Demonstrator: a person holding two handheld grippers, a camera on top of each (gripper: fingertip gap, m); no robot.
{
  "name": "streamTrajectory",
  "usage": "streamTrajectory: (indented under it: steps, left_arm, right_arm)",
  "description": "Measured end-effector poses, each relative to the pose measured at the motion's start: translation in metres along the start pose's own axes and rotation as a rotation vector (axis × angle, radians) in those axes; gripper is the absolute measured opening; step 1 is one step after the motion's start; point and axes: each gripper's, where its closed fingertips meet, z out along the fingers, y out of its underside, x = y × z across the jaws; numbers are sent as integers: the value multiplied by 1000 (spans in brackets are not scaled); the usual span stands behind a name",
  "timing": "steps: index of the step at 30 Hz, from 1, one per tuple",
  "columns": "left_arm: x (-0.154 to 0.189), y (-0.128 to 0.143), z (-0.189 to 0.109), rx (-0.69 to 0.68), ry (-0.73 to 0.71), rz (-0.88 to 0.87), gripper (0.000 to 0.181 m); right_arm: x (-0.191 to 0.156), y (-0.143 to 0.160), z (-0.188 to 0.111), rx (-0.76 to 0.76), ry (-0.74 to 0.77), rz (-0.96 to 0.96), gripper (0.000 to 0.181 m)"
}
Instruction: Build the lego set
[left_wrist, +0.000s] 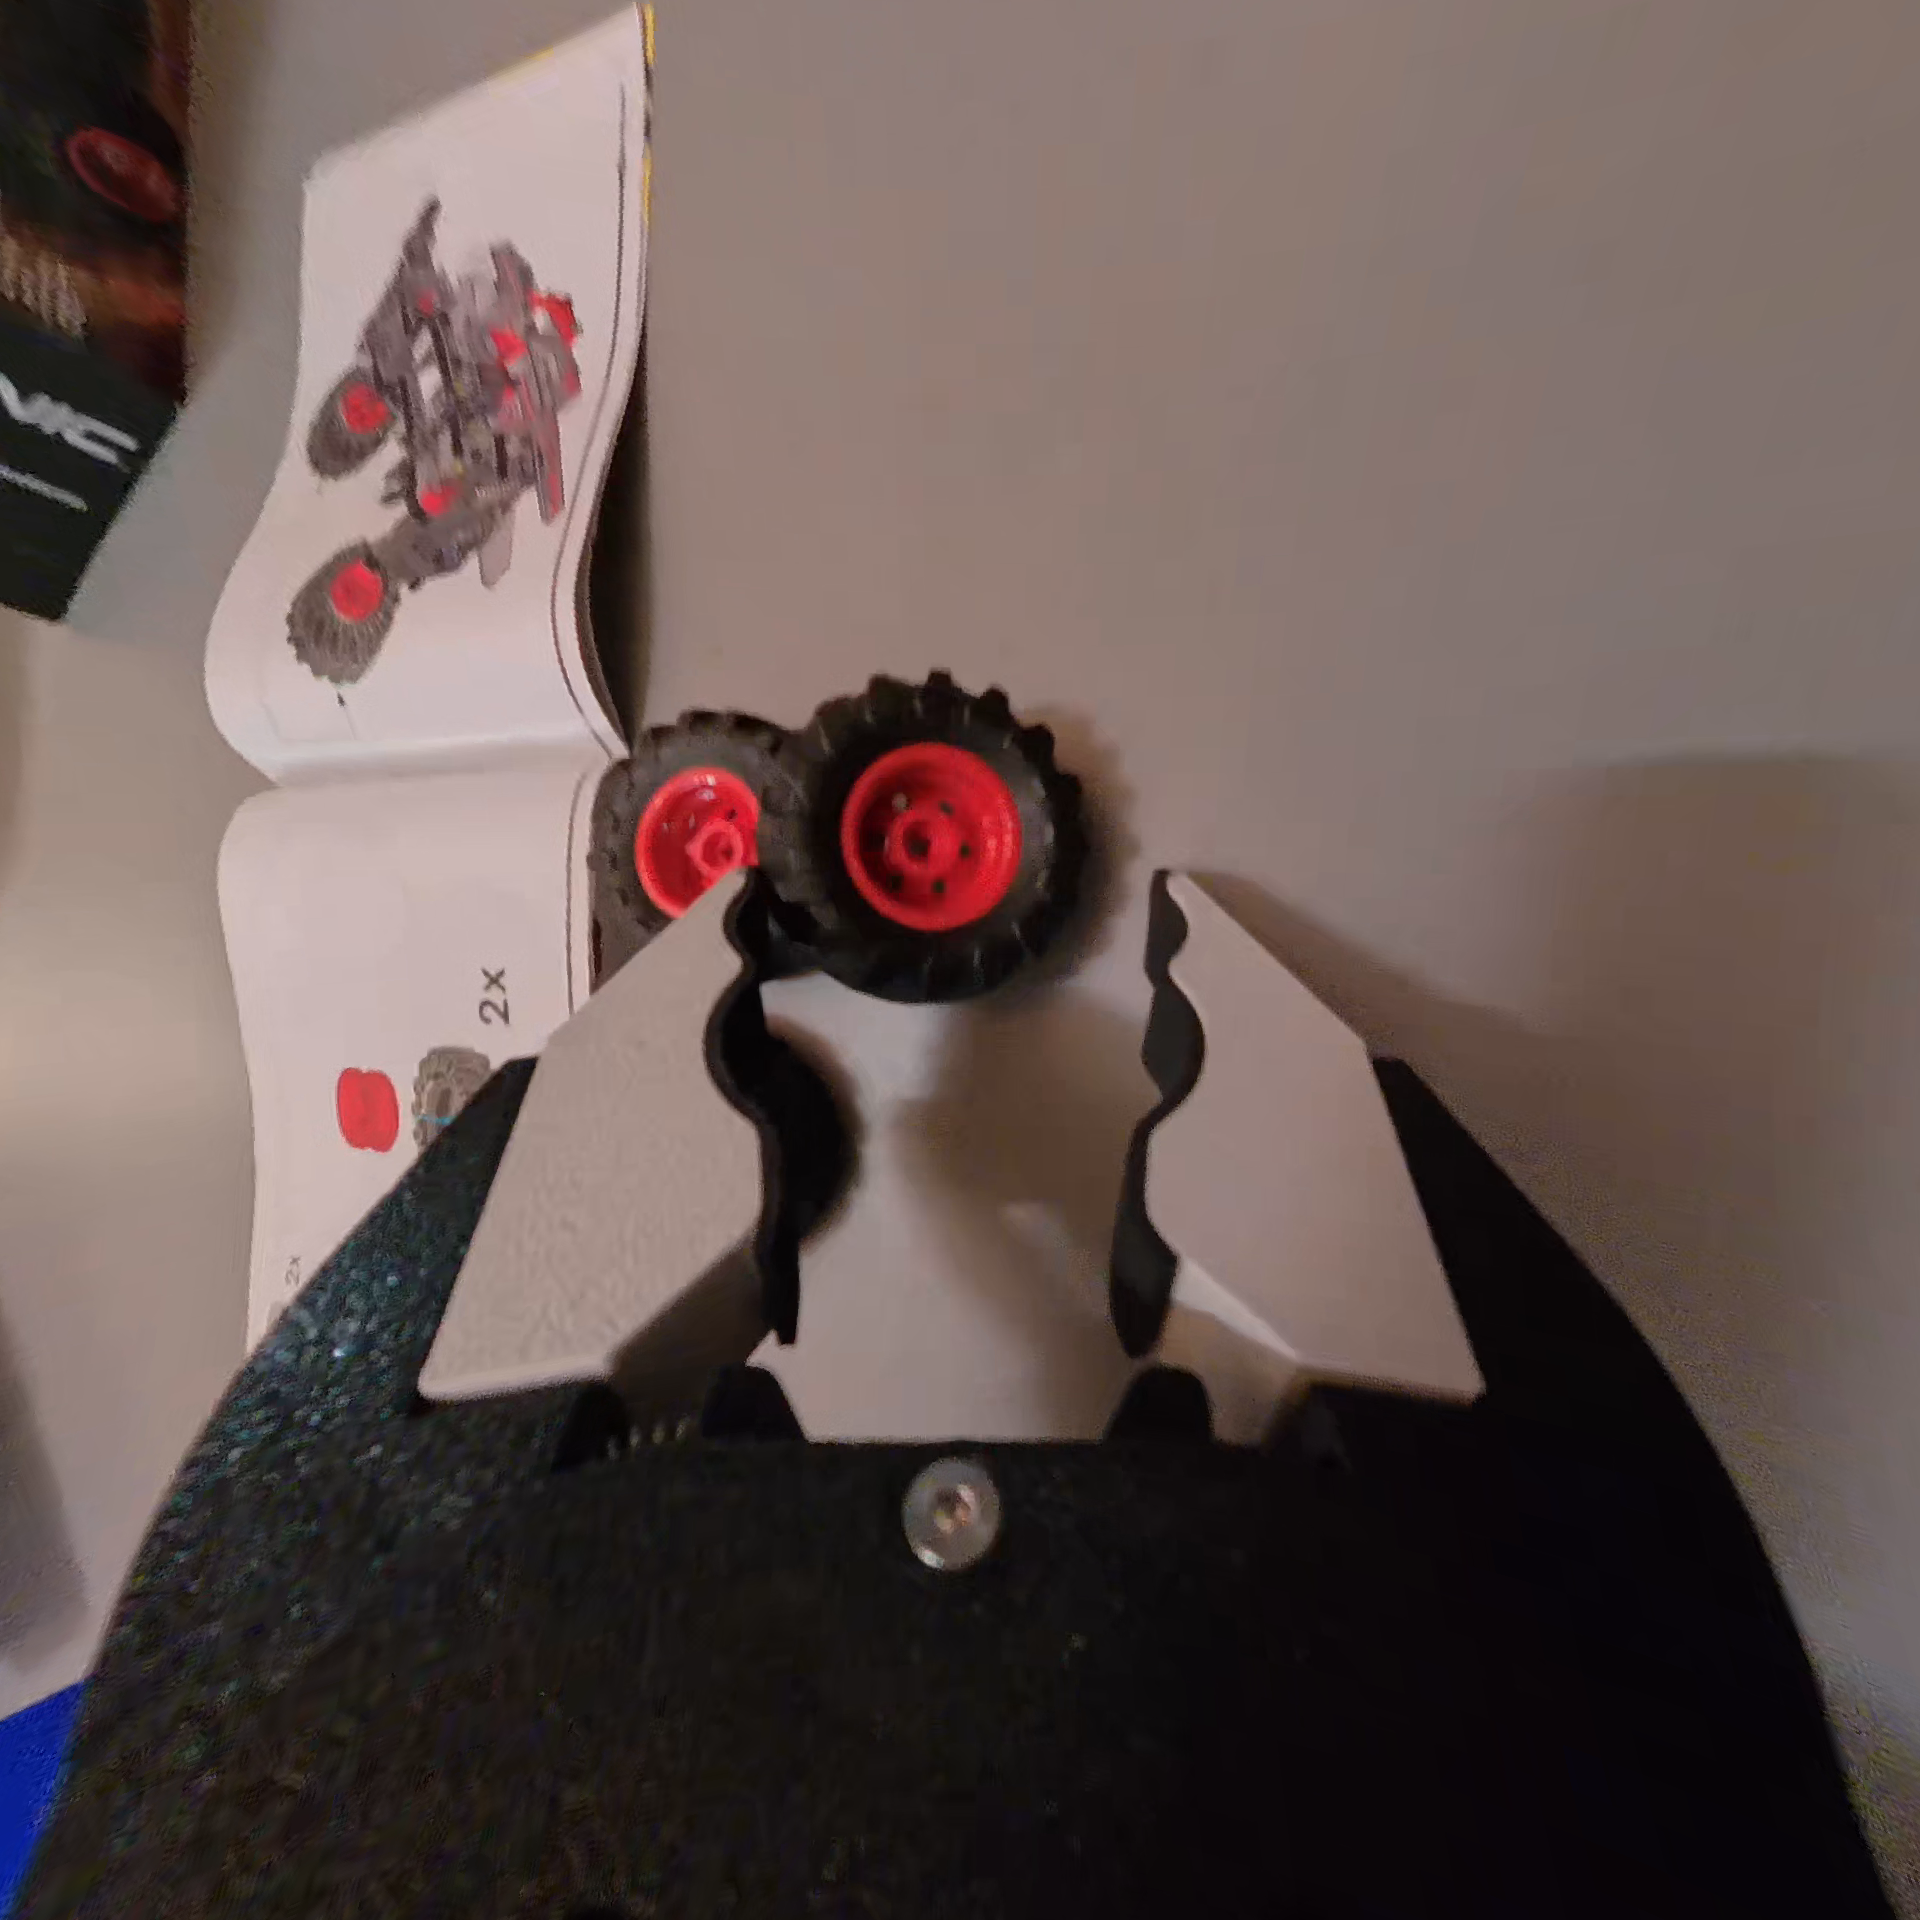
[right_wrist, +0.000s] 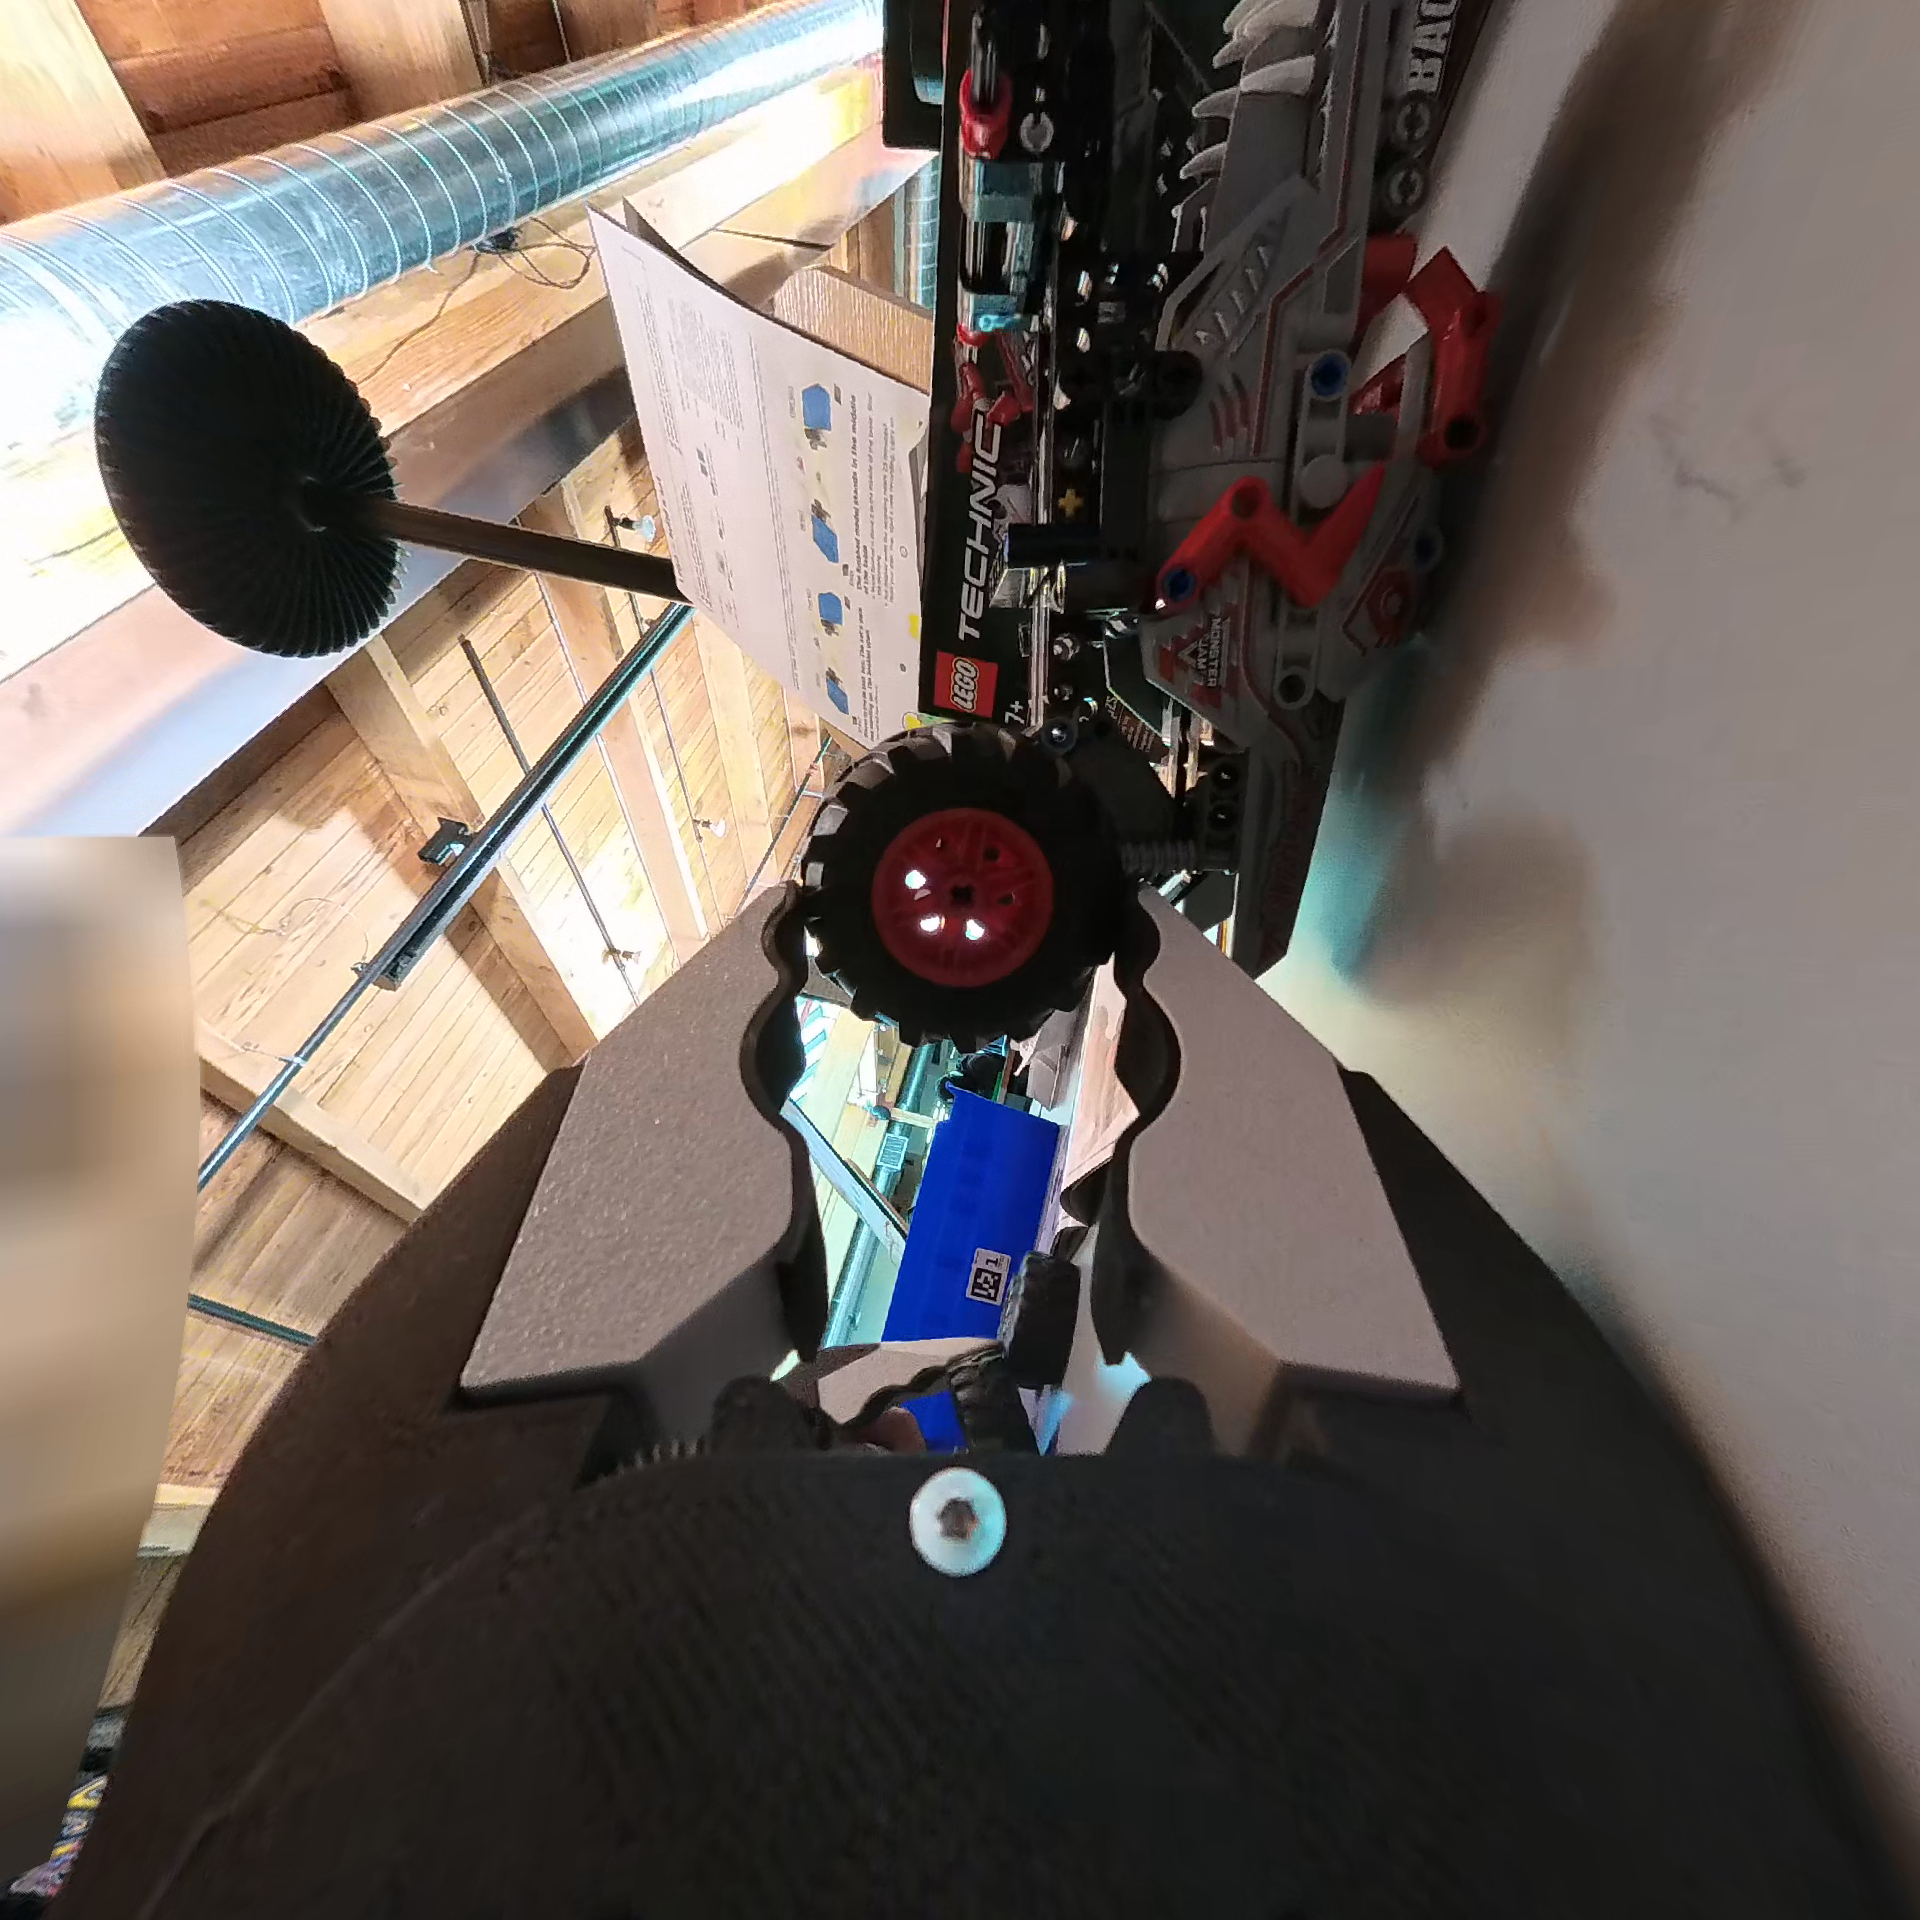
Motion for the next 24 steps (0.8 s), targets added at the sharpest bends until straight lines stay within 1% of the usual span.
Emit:
streamTrajectory:
  steps: [3,6,7,11,14,16,18,20,22,24]
  left_arm:
    - [-7,-2,1,-6,-48,-15,56]
    - [-10,-16,0,4,-103,78,56]
    - [-8,-21,0,-3,-102,109,56]
    - [-16,-48,6,-100,-167,282,56]
    - [-32,-64,16,-233,-222,450,55]
    - [-34,-68,29,-328,-203,574,56]
    - [-29,-77,43,-362,-158,674,56]
    - [-19,-89,55,-336,-102,729,56]
    - [-10,-104,62,-275,-58,735,57]
    - [-4,-112,66,-254,-22,734,57]
  right_arm:
    - [0,0,0,2,-3,1,58]
    - [0,0,0,1,-3,2,59]
    - [0,0,-1,-4,-3,3,58]
    - [1,-1,-4,-18,11,-3,58]
    - [1,-5,-11,-33,22,-11,58]
    - [2,-7,-16,-63,33,-16,58]
    - [2,-9,-20,-101,39,-23,58]
    - [2,-9,-20,-135,43,-37,58]
    - [2,-8,-18,-160,38,-42,58]
    - [1,-7,-17,-173,32,-46,58]
